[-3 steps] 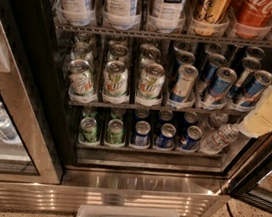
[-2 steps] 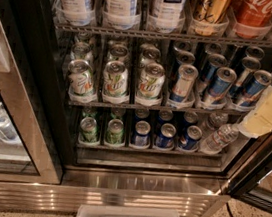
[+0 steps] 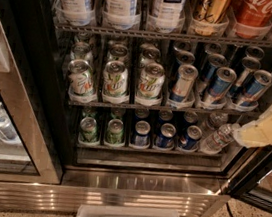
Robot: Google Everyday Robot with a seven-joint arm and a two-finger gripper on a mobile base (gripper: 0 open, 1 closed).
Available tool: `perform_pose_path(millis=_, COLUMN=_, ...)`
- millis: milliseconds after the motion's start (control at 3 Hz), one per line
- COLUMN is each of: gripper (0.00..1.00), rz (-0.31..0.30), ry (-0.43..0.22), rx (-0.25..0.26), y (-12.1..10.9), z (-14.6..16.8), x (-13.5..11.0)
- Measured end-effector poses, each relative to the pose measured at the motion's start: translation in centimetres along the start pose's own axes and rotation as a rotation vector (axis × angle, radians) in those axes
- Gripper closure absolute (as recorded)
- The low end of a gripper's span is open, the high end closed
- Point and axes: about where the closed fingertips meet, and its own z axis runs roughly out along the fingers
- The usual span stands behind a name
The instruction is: Pick coke can from top shelf of fridge
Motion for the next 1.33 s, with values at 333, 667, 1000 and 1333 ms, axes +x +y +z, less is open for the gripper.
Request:
perform_pose_path(millis=333, gripper=0.00, rz=0.080, ry=-0.123, rx=0.033, y=0.4, z=0.9, x=2.2)
perform_pose_path(millis=667, gripper=0.00, rz=0.109, ry=-0.211, rx=0.071, y=-0.5, z=0.5, x=0.5)
perform_pose_path(millis=1000, gripper=0.00, rz=0.109, ry=-0.211, rx=0.071, y=-0.5, z=0.5, x=0.5)
perform_pose_path(millis=1333, gripper=0.00, rz=0.111, ry=-0.231, rx=0.070, y=-0.3, z=1.0, x=-0.3)
